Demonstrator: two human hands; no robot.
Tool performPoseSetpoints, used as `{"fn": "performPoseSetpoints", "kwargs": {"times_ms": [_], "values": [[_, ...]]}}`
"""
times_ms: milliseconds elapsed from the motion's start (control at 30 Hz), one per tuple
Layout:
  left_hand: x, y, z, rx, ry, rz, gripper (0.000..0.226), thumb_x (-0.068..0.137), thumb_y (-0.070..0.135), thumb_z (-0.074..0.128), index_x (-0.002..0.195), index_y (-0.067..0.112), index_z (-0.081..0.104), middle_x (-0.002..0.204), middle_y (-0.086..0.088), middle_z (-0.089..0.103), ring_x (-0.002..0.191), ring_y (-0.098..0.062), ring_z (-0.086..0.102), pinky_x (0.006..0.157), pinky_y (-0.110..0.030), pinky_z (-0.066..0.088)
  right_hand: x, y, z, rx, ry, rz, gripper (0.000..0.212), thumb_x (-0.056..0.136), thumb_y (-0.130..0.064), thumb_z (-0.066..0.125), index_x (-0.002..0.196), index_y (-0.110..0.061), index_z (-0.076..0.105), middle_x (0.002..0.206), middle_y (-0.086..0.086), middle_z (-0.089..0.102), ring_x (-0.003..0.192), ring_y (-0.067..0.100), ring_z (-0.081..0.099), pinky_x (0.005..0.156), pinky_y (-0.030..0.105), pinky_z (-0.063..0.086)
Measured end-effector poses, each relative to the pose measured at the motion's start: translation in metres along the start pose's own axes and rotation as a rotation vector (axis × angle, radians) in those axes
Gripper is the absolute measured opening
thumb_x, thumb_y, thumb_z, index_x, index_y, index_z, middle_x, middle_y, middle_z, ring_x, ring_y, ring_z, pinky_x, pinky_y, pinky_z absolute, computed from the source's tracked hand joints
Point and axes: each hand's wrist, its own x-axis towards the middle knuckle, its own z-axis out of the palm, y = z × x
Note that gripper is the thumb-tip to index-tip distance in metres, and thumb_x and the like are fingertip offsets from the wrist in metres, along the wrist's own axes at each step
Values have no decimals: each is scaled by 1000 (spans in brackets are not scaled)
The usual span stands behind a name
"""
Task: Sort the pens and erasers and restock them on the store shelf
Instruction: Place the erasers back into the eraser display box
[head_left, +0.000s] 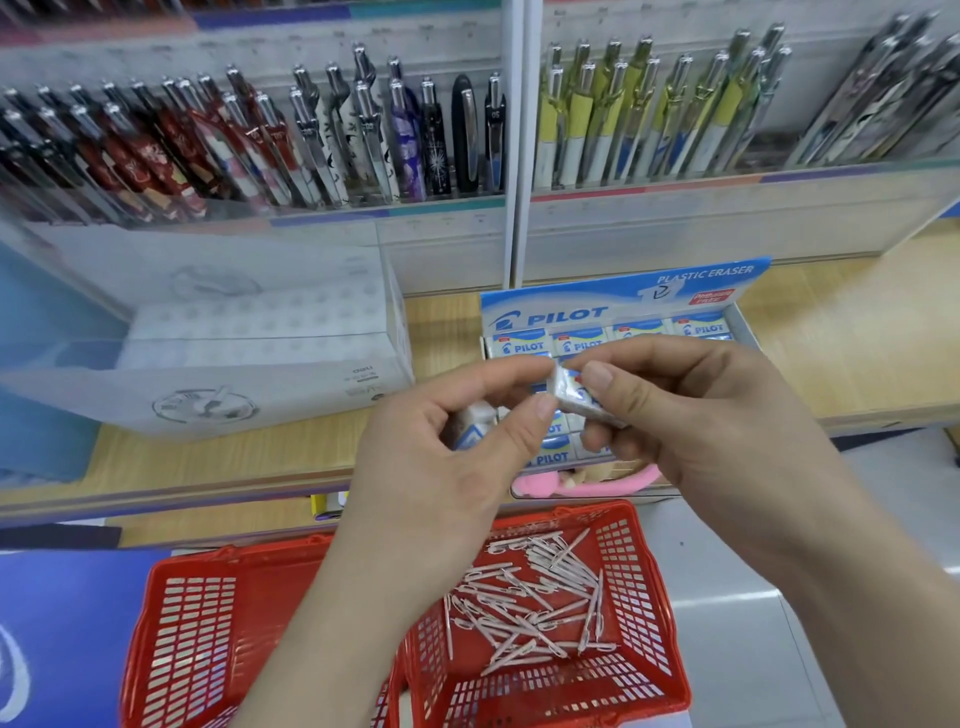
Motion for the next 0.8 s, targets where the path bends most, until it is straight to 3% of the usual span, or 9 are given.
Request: {"fn": "performPoseSetpoints", "kwargs": {"times_ms": [67,167,300,400,500,600,800], "values": [[2,0,-2,44,-39,14,24,69,39,67,91,32,72,82,17,70,74,3,64,71,-15,50,1,1,-2,16,-31,19,26,67,-31,69,86,-14,76,72,16,69,59,17,60,53,22,47],[5,-1,-4,103,-60,34,21,68,41,73,86,31,70,75,12,68,66,-1,61,65,-15,49,2,2,-5,24,-86,45,27,64,-31,71,86,-15,76,77,12,72,64,15,65,56,21,51],[9,-8,-4,93,-28,12,21,67,41,69,82,26,69,69,9,65,58,-4,57,57,-18,49,2,1,-11,-117,-109,15,30,59,-30,76,88,-23,75,92,4,75,86,28,70,75,41,58],[9,-14,-2,121,19,-2,7,74,32,72,76,27,69,65,11,63,54,1,54,53,-11,44,6,2,-12,-259,-45,-27,29,56,-35,76,84,-29,75,81,-7,74,82,25,68,75,46,58],[13,-24,-2,170,196,-5,15,79,17,71,68,28,67,64,16,65,55,4,54,52,-5,39,12,6,-13,-430,54,-57,15,67,-28,80,79,-33,73,69,-4,66,69,18,64,65,38,58],[17,-30,0,238,259,2,19,79,17,72,71,34,67,68,24,66,58,7,57,53,-4,39,19,9,-7,-590,74,-118,28,73,-15,79,79,-39,66,80,-5,63,75,13,64,71,33,57],[21,-33,3,224,283,-30,11,79,18,74,84,28,72,68,19,67,62,10,60,51,-3,39,24,13,3,-880,146,-236,29,70,-25,82,81,-39,59,74,-14,57,65,4,56,65,23,50]]}}
